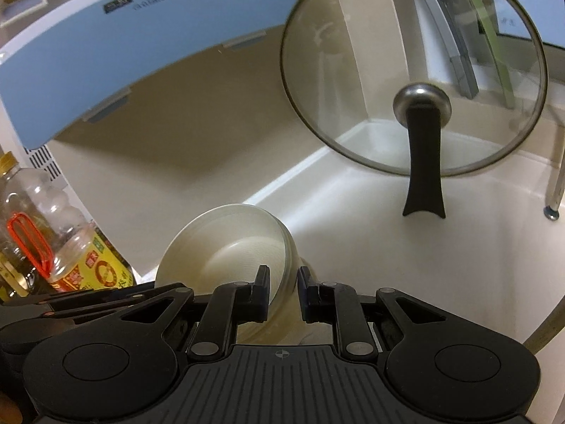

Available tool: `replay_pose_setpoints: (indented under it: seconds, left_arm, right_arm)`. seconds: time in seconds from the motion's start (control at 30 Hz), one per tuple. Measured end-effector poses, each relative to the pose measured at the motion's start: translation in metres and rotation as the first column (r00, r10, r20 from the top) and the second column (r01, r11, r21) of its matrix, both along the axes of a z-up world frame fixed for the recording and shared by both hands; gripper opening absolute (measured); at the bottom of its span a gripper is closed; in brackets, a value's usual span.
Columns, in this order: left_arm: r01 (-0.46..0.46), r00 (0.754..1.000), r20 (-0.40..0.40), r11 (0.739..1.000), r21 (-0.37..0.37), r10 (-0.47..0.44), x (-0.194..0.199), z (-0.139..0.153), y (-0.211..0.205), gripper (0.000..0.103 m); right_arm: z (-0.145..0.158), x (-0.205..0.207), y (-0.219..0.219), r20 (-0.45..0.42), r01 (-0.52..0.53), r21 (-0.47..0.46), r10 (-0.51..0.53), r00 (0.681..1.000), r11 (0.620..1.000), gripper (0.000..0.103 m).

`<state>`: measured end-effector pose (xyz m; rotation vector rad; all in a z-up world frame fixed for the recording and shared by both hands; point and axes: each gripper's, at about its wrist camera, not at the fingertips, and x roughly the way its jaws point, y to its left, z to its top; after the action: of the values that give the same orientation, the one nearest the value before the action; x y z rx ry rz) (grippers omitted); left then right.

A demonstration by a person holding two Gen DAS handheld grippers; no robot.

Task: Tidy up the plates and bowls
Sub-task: 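Carry the cream bowls over and lower them onto the white bowl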

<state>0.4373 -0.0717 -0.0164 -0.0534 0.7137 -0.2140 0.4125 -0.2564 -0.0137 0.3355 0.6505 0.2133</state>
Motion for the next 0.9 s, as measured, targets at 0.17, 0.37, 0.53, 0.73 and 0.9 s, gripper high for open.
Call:
replay_pose_setpoints:
  seconds: [0.17,0.37,0.53,0.73,0.9]
  left_arm:
    - [0.003,1.0,-0.018,1.0,0.005,-0.003,0.006,-0.005,-0.002,0.018]
    - [0.006,1.0,-0.03,1.0,0.003,-0.006,0.009,-0.007,-0.001,0.018]
    - [0.006,0.999,-0.044,1.0,0.002,-0.005,0.011,-0.01,-0.002,0.018]
    - [-0.001,0.999,-0.046,1.0,-0.005,0.001,0.012,-0.011,-0.001,0.018]
    - [-0.011,1.0,-0.023,1.0,-0.01,0.011,0.006,-0.006,0.002,0.018]
  right_arm:
    - [-0.007,0.006,-0.002,-0.032,0.005,0.017,-0.004,0.999,1.0,0.019]
    - [-0.013,0.009,-0.004,-0.058,0.008,0.028,-0.006,0.998,1.0,0.019]
    - [-0.018,0.013,-0.006,-0.077,0.01,0.037,-0.007,0.997,0.999,0.019]
    - [-0.021,0.017,-0.006,-0.085,0.021,0.035,-0.018,0.996,0.999,0.019]
    - [-0.018,0.014,-0.007,-0.063,0.032,0.015,-0.031,0.998,0.999,0.032]
